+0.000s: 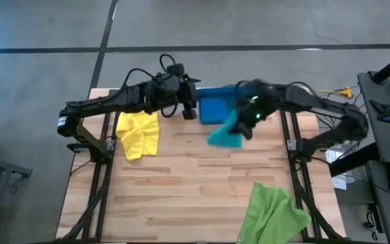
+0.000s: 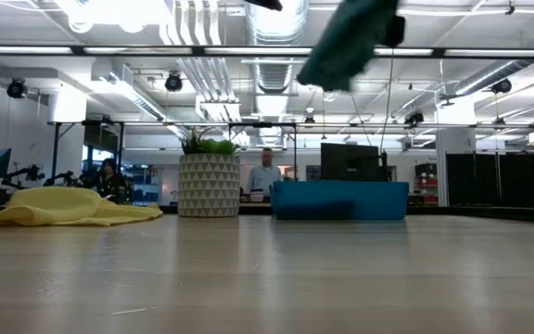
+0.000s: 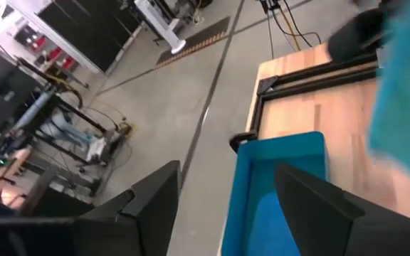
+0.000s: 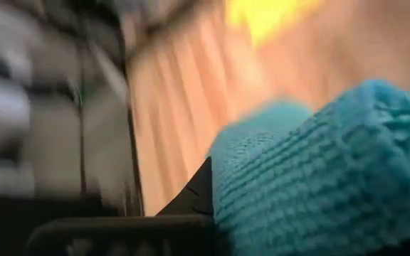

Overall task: Fold microfiber towels
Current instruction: Fold the light blue microfiber towel on top of the dark blue microfiber towel into the dark blue bin

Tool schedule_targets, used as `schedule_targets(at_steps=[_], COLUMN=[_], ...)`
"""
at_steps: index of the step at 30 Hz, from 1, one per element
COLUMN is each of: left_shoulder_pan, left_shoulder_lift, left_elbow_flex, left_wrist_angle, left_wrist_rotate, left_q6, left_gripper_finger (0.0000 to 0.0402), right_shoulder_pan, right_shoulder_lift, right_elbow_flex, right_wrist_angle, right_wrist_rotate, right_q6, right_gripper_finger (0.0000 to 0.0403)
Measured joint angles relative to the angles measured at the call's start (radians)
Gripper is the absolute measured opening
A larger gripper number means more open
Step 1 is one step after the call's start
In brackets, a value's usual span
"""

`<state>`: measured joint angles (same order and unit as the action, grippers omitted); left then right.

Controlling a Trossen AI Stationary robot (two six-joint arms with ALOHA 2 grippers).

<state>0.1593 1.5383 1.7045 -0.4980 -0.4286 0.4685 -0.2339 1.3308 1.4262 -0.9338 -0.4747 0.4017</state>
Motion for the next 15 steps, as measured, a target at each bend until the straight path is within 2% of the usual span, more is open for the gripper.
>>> schedule_targets(at_steps=[3, 5, 9, 13, 15], left_shoulder_pan=[0.000, 0.000, -0.002, -0.003, -0.004], left_shoulder_lift=[-0.002, -0.002, -0.003, -0.007, -0.020], left_elbow_flex=[-0.012, -0.013, -0.016, -0.017, -0.017], left_wrist_angle=[-0.018, -0.030, -0.037, -0.058, -0.096], left_wrist_rotate=[0.000, 0.000, 0.000, 0.001, 0.001], left_q6=[-0.029, -0.052, -0.094, -0.143, -0.176], left_gripper_finger=[0.0215, 0.0215, 0.0215, 0.0215, 0.0215], right_shoulder_pan=[0.037, 0.068, 0.114, 0.131, 0.130], right_shoulder_lift=[0.109, 0.155, 0.175, 0.190, 0.205], right_elbow_flex=[0.109, 0.150, 0.188, 0.191, 0.191], right_wrist_angle=[-0.355, -0.472, -0.491, -0.495, -0.495], right_wrist_rotate=[0.060, 0.106, 0.124, 0.232, 0.241], right_q6=[-0.152, -0.209, -0.238, -0.260, -0.286], right_gripper_finger=[0.0009, 0.0009, 0.0009, 0.0009, 0.0009])
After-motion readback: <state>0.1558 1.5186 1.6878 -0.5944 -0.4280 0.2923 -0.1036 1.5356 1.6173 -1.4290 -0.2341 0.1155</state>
